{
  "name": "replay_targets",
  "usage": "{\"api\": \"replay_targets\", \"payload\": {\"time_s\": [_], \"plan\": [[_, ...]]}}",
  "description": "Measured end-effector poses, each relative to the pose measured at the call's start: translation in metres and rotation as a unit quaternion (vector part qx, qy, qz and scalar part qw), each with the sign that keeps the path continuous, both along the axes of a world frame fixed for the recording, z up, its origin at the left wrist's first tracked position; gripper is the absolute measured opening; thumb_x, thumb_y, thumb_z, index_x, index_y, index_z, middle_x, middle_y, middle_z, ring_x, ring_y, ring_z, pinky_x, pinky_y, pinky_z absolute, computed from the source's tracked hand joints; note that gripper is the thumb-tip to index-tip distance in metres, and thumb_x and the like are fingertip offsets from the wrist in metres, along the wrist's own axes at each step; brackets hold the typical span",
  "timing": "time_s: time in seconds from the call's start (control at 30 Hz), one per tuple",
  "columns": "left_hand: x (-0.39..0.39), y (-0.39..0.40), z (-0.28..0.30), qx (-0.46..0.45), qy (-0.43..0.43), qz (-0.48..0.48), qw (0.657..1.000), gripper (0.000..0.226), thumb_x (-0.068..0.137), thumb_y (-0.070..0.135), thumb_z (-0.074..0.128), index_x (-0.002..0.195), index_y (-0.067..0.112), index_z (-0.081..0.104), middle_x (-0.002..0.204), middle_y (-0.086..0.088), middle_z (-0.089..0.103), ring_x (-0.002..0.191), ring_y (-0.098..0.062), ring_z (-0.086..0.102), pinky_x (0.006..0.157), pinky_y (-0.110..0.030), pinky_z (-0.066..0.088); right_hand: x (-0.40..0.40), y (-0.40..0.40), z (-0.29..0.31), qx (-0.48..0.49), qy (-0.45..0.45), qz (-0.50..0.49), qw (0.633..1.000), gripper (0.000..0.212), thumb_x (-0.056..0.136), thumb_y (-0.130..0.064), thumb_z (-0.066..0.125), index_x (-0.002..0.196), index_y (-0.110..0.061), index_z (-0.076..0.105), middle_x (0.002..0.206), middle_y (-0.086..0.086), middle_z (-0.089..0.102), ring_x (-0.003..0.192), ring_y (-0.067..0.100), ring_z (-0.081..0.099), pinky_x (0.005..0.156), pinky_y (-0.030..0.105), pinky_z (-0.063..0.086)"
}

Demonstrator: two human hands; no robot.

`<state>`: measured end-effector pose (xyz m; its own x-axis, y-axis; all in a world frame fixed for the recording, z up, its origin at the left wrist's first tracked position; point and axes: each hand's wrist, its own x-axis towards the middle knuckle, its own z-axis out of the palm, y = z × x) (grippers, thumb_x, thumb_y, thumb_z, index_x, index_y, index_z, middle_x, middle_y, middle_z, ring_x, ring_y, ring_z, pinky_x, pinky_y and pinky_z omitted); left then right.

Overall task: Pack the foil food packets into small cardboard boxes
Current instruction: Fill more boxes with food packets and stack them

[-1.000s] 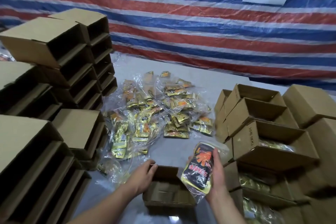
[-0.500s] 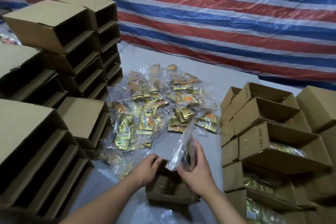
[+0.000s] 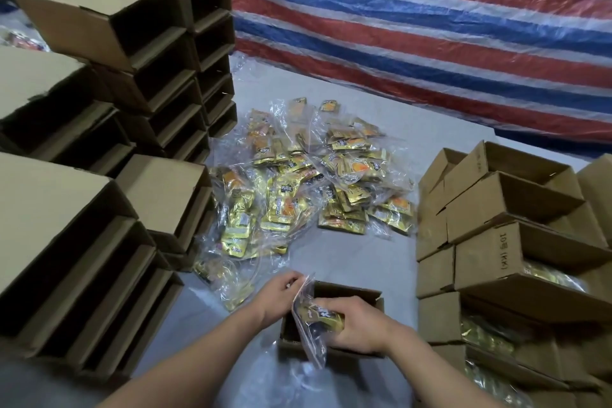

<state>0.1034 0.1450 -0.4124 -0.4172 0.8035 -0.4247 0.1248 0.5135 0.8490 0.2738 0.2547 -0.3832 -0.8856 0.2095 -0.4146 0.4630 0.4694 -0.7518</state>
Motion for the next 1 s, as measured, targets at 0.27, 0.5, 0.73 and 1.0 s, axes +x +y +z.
{"api": "replay_targets", "payload": {"time_s": [0.27, 0.5, 0.73, 1.0], "plan": [[0.001, 0.002, -0.009, 0.007, 0.026, -0.007, 1.0, 0.022, 0.102, 0.03, 0.046, 0.095, 0.018, 0.064, 0.085, 0.006, 0.064, 0.07, 0.004, 0.057, 0.063, -0.006, 0.042, -0.029, 0.005, -0.04, 0.221, -0.195, 0.131, 0.947, 0.078, 0.085, -0.057, 0.06, 0.152, -0.044, 0.021, 0.145, 0.002, 0.045, 0.132, 0.03, 0.046, 0.11, 0.046, 0.037], [-0.004, 0.004, -0.006, 0.011, 0.035, 0.022, 0.999, 0.02, 0.101, 0.033, 0.048, 0.093, 0.023, 0.063, 0.085, 0.005, 0.067, 0.069, 0.004, 0.06, 0.059, -0.006, 0.042, -0.033, 0.002, -0.053, 0.181, -0.22, 0.09, 0.954, 0.088, 0.079, -0.075, 0.05, 0.152, -0.042, 0.017, 0.156, -0.004, 0.033, 0.14, 0.026, 0.036, 0.112, 0.045, 0.024], [0.005, 0.002, -0.011, 0.008, 0.08, -0.042, 0.996, 0.018, 0.1, 0.036, 0.049, 0.09, 0.028, 0.062, 0.086, 0.011, 0.065, 0.081, -0.003, 0.06, 0.066, -0.01, 0.041, -0.016, 0.009, -0.036, -0.019, -0.224, 0.025, 0.974, 0.077, 0.083, -0.022, 0.073, 0.151, -0.029, 0.038, 0.137, -0.015, 0.051, 0.123, 0.003, 0.049, 0.101, 0.013, 0.035], [0.006, 0.005, -0.018, 0.001, 0.104, -0.039, 0.994, 0.02, 0.099, 0.042, 0.048, 0.087, 0.032, 0.06, 0.086, 0.008, 0.064, 0.079, -0.005, 0.06, 0.07, -0.017, 0.046, -0.024, -0.011, -0.04, 0.045, -0.297, 0.044, 0.953, 0.032, 0.099, -0.038, 0.038, 0.103, -0.023, 0.067, 0.124, 0.004, 0.064, 0.123, 0.022, 0.054, 0.102, 0.032, 0.035]]}}
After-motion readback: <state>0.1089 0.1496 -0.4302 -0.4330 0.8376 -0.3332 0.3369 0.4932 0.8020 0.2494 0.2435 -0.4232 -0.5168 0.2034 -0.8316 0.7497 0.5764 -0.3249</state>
